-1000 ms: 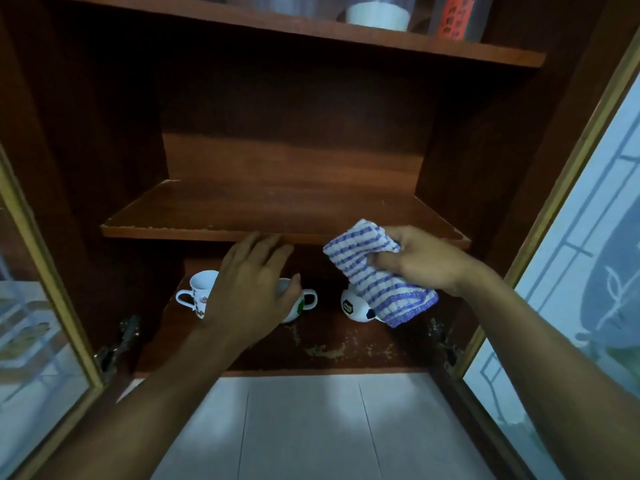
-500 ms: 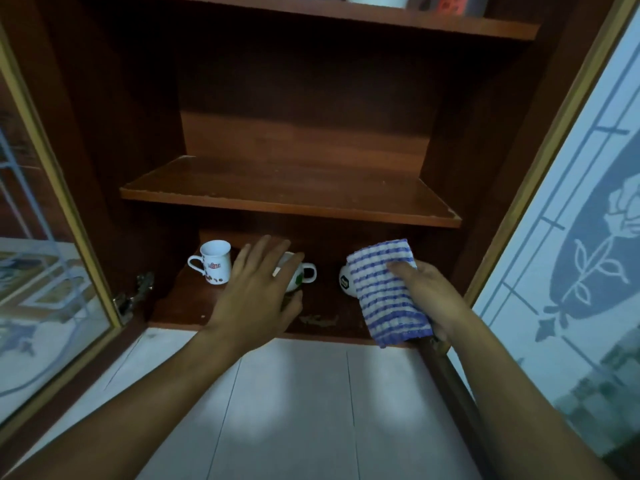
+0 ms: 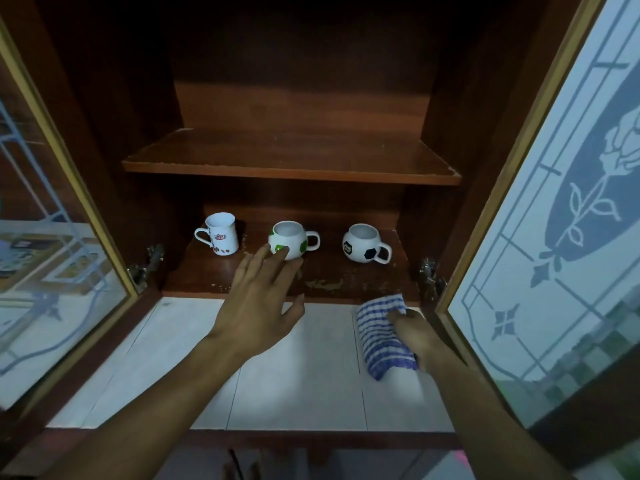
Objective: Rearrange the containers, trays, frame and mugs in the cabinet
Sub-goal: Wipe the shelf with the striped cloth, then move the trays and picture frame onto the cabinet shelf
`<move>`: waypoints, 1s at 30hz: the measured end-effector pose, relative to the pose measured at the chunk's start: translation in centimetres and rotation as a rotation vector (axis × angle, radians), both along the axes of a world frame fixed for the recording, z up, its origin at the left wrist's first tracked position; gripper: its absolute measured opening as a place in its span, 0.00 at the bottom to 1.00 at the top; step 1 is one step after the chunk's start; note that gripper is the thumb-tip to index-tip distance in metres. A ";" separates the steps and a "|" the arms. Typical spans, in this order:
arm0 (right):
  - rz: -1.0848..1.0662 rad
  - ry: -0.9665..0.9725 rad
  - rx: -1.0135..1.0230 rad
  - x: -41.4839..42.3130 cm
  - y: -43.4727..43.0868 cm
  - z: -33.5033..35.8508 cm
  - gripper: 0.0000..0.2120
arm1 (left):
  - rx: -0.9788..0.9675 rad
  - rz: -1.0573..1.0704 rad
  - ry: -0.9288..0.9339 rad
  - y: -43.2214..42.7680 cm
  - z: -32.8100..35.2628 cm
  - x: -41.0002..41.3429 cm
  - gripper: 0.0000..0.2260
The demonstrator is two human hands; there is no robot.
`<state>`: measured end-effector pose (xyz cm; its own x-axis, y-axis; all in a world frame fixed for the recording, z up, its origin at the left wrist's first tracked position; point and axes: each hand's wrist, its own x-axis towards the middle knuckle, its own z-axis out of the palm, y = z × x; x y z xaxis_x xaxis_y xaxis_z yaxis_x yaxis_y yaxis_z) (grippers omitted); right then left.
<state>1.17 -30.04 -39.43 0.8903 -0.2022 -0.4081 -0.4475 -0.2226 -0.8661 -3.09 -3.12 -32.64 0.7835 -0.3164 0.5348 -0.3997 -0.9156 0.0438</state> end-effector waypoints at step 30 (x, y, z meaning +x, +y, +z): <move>0.217 -0.272 -1.054 -3.4 0.9 1.4 0.21 | -0.036 0.031 0.108 3.7 -0.7 -2.6 0.27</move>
